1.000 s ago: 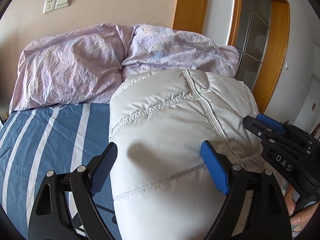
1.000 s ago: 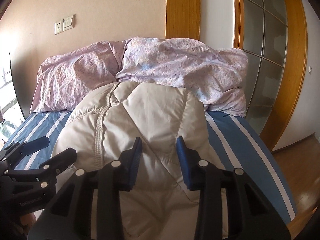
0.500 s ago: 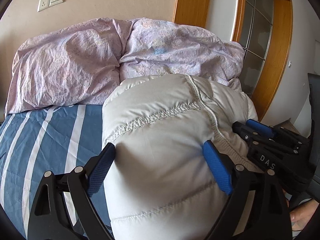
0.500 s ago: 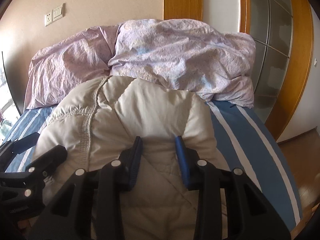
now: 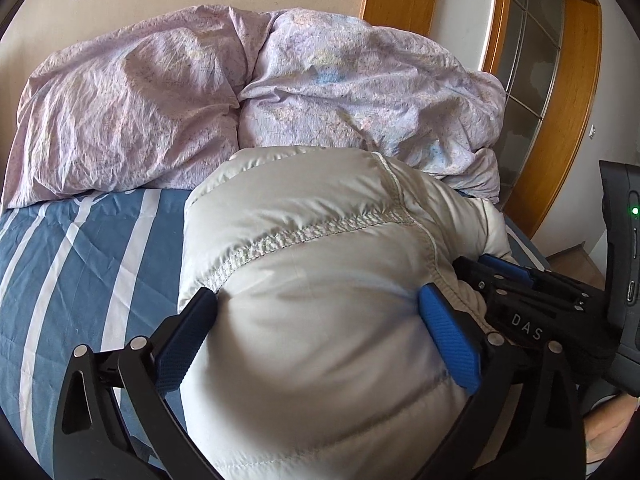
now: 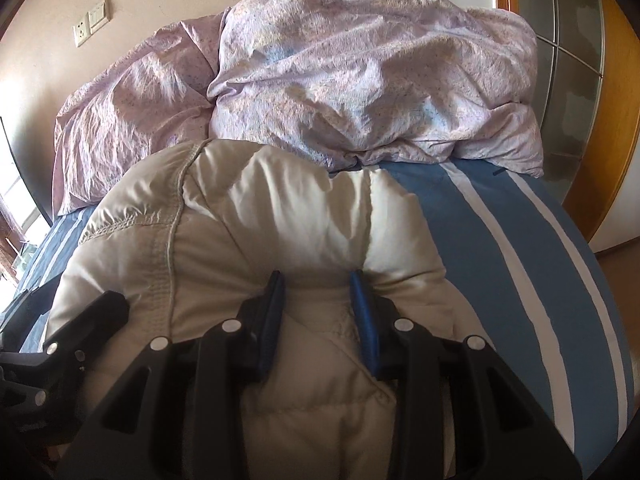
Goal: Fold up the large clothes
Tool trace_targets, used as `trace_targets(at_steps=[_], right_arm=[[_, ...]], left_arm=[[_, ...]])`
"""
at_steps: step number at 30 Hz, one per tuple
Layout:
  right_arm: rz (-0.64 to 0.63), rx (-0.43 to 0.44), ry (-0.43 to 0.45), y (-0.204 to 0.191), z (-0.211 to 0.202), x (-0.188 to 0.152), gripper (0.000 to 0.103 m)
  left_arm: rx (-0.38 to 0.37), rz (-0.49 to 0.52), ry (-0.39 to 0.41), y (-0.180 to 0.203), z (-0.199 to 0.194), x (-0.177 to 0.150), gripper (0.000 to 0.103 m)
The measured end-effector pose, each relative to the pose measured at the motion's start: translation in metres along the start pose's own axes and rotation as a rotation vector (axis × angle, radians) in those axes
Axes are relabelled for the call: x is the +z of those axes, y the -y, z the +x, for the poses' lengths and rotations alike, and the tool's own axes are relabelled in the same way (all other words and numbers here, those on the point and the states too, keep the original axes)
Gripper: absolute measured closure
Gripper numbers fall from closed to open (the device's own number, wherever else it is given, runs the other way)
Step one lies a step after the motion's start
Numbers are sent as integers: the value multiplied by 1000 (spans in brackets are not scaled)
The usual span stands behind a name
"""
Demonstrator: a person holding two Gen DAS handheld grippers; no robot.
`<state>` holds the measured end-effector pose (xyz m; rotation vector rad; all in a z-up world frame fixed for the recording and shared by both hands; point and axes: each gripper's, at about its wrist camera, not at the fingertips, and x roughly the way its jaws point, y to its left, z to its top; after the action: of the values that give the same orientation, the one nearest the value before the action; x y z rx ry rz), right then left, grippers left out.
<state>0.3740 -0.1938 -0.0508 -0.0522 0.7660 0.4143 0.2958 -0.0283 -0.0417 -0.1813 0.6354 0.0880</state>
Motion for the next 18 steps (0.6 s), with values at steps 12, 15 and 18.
trace_targets(at_steps=[12, 15, 18], right_arm=[[27, 44, 30, 8, 22, -9, 68], [38, 60, 36, 11, 26, -12, 68], [48, 72, 43, 14, 29, -15, 68]], left_arm=[[83, 39, 49, 10, 13, -12, 1], [103, 49, 58, 13, 15, -15, 1], [123, 60, 62, 17, 17, -16, 1]])
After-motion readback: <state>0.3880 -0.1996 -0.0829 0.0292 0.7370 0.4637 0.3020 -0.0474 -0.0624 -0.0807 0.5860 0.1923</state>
